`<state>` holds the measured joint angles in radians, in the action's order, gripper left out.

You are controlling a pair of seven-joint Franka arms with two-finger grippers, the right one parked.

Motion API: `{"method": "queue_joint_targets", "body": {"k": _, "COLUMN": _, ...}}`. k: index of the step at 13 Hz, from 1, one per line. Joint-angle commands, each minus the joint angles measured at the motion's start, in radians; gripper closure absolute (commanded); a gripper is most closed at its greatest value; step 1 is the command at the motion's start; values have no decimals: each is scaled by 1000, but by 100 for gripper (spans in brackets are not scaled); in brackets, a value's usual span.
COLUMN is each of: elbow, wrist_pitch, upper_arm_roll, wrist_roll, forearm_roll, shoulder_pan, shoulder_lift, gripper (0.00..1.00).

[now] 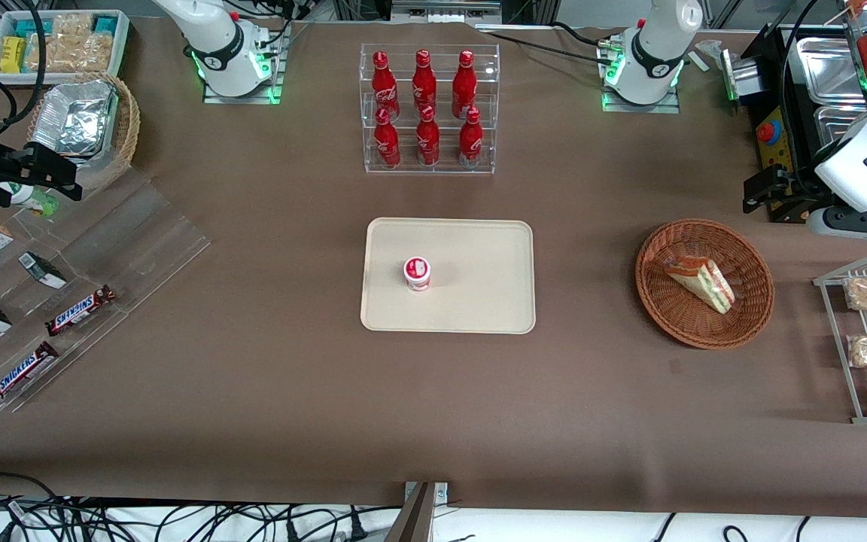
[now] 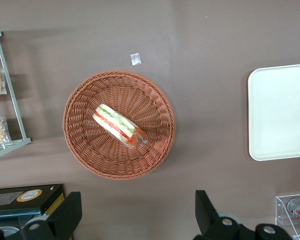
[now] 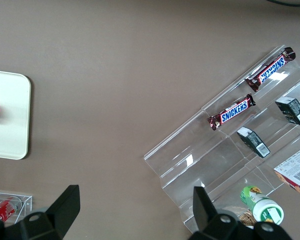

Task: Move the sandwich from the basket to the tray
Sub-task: 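Move the left gripper over the wrapped sandwich in the wicker basket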

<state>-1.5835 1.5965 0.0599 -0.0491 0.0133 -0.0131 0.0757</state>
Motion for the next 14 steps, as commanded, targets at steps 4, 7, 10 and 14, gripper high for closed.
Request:
{"method": "queue_joint_targets", "body": {"k": 4, "elbow": 22, "wrist_pitch": -21, "upper_arm_roll": -3, "wrist_roll": -9, "forearm_roll": 20, "shoulder_pan": 4, "shoulder_lift": 9, "gripper": 0}}
{"method": "queue_joint_targets", "body": {"k": 7, "elbow": 17, "wrist_pitch": -13, "upper_arm_roll": -12, "wrist_roll": 20, "forearm_roll": 25, "shoulder_pan": -2, "shoulder_lift": 41, "gripper": 0}}
{"method": "queue_joint_targets", "body": {"k": 10, "elbow": -1, "wrist_pitch": 25, "upper_arm_roll": -17, "wrist_roll": 78, "forearm_roll": 42, "shoulder_pan": -10, "shoulder_lift": 81, "gripper": 0}}
{"method": "queue_joint_targets", "body": {"k": 14, "elbow": -94, "wrist_pitch": 173, "upper_arm_roll": -17, "wrist_roll": 244, "forearm_roll": 57, "shoulder_pan": -18, "shoulder_lift": 141, "gripper": 0}}
